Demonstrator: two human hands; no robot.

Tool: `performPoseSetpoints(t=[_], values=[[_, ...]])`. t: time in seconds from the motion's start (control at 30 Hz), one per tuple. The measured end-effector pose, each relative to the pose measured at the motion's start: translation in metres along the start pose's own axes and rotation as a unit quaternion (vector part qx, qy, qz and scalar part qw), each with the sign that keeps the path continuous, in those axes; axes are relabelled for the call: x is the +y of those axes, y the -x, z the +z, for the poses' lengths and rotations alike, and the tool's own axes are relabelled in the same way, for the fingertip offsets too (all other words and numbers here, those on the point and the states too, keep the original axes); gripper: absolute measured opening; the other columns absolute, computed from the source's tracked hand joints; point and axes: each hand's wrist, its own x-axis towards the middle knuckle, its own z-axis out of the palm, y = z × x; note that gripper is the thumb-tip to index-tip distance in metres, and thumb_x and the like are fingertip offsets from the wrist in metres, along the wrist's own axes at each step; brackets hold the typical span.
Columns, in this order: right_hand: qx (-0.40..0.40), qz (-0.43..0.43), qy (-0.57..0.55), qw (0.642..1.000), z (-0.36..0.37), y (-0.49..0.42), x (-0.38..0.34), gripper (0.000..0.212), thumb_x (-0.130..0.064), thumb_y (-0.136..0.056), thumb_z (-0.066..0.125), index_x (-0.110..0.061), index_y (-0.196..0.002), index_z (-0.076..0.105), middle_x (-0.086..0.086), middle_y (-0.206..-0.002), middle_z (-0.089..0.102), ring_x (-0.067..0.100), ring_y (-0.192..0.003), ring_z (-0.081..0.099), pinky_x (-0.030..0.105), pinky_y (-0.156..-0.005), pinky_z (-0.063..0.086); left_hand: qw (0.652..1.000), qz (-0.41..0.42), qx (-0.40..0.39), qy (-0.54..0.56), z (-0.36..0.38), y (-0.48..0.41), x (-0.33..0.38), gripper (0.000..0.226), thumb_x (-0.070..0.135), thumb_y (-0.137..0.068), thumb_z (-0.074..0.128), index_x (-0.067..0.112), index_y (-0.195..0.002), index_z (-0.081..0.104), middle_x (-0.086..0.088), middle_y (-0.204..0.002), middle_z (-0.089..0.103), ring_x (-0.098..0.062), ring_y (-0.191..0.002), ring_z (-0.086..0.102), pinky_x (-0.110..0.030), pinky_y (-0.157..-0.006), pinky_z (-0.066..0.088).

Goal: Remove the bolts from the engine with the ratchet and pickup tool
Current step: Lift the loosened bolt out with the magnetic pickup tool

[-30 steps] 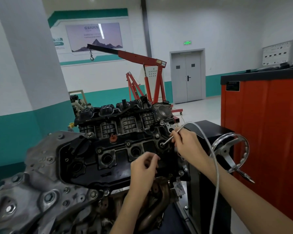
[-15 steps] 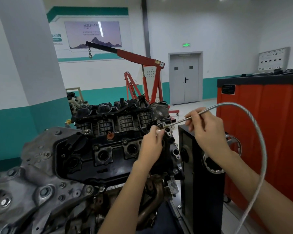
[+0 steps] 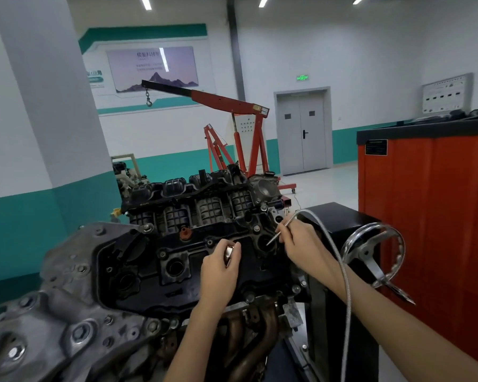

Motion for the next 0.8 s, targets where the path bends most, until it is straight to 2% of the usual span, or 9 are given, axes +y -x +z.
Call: performPoseSetpoints(t=[0.07, 0.17, 0.23, 0.37, 0.47, 0.53, 0.6, 0.67, 0.8], values=[[-0.027, 0.01, 0.01, 1.0, 0.007, -0.002, 0.001, 0.023, -0.016, -0.098, 0.043, -0.012, -0.077, 0.05, -0.003, -0.067, 0.052, 0.003, -0.055, 0.045, 0.014, -0.052, 0.032, 1.0, 0.003, 0.009, -0.006, 0.002, 0.001, -0.001, 0.024, 0.035, -0.097, 0.05, 0.02, -0.081, 0.058, 0.003, -0.051, 0.047, -0.011, -0.046, 0.041, -0.035, -0.051, 0.034], [-0.052, 0.021, 0.023, 0.998, 0.015, -0.006, 0.003, 0.025, -0.018, -0.099, 0.042, -0.01, -0.078, 0.051, 0.002, -0.068, 0.055, 0.007, -0.054, 0.046, 0.017, -0.051, 0.032, 1.0, 0.013, 0.015, -0.007, 0.004, 0.002, -0.002, 0.023, 0.033, -0.097, 0.051, 0.021, -0.079, 0.057, 0.006, -0.048, 0.046, -0.008, -0.044, 0.04, -0.031, -0.049, 0.032], [-0.061, 0.017, 0.024, 0.998, 0.019, -0.008, 0.004, 0.023, -0.018, -0.099, 0.043, -0.007, -0.082, 0.053, 0.006, -0.072, 0.057, 0.011, -0.058, 0.049, 0.02, -0.055, 0.035, 1.0, 0.018, 0.018, -0.006, 0.005, 0.003, -0.003, 0.022, 0.031, -0.098, 0.051, 0.02, -0.079, 0.057, 0.008, -0.048, 0.046, -0.008, -0.044, 0.039, -0.028, -0.048, 0.031], [-0.072, -0.012, 0.068, 0.995, 0.028, -0.006, 0.01, 0.019, -0.018, -0.097, 0.046, -0.004, -0.089, 0.055, 0.01, -0.084, 0.059, 0.024, -0.077, 0.056, 0.031, -0.072, 0.042, 0.999, 0.019, 0.03, -0.009, 0.007, 0.003, -0.003, 0.02, 0.029, -0.097, 0.052, 0.02, -0.081, 0.059, 0.009, -0.048, 0.046, -0.008, -0.044, 0.041, -0.028, -0.049, 0.032], [-0.068, -0.011, 0.069, 0.995, 0.028, -0.007, 0.013, 0.019, -0.019, -0.097, 0.047, -0.005, -0.088, 0.057, 0.008, -0.082, 0.06, 0.024, -0.078, 0.058, 0.033, -0.073, 0.044, 0.999, 0.017, 0.034, -0.007, 0.008, 0.004, -0.002, 0.02, 0.029, -0.097, 0.052, 0.02, -0.08, 0.058, 0.009, -0.048, 0.047, -0.008, -0.044, 0.041, -0.031, -0.05, 0.034], [-0.06, -0.01, 0.056, 0.997, 0.027, -0.007, 0.012, 0.019, -0.017, -0.096, 0.048, -0.005, -0.086, 0.057, 0.003, -0.076, 0.058, 0.019, -0.072, 0.057, 0.028, -0.067, 0.042, 0.999, 0.014, 0.035, -0.008, 0.009, 0.005, -0.002, 0.021, 0.028, -0.097, 0.052, 0.02, -0.079, 0.058, 0.009, -0.049, 0.047, -0.008, -0.044, 0.041, -0.032, -0.049, 0.034], [-0.044, 0.0, 0.027, 0.999, 0.023, -0.005, 0.01, 0.018, -0.015, -0.096, 0.048, -0.01, -0.081, 0.056, -0.008, -0.066, 0.051, 0.004, -0.06, 0.051, 0.014, -0.058, 0.037, 0.999, 0.01, 0.033, -0.006, 0.009, 0.005, -0.003, 0.021, 0.028, -0.097, 0.053, 0.02, -0.079, 0.057, 0.009, -0.049, 0.046, -0.008, -0.044, 0.04, -0.035, -0.05, 0.035], [-0.024, 0.001, 0.01, 1.0, 0.018, -0.003, 0.006, 0.021, -0.012, -0.096, 0.049, -0.016, -0.076, 0.055, -0.012, -0.062, 0.049, -0.001, -0.055, 0.049, 0.008, -0.055, 0.036, 0.999, 0.008, 0.03, -0.004, 0.009, 0.005, -0.003, 0.022, 0.028, -0.097, 0.053, 0.02, -0.078, 0.056, 0.008, -0.048, 0.045, -0.009, -0.044, 0.04, -0.036, -0.05, 0.035], [0.007, -0.022, -0.008, 1.0, 0.003, -0.002, -0.004, 0.026, -0.009, -0.096, 0.049, -0.018, -0.072, 0.052, -0.007, -0.065, 0.05, 0.002, -0.059, 0.048, 0.009, -0.06, 0.035, 1.0, 0.008, 0.03, -0.005, 0.008, 0.005, -0.002, 0.022, 0.028, -0.098, 0.053, 0.02, -0.077, 0.056, 0.006, -0.048, 0.044, -0.009, -0.044, 0.039, -0.037, -0.05, 0.035]])
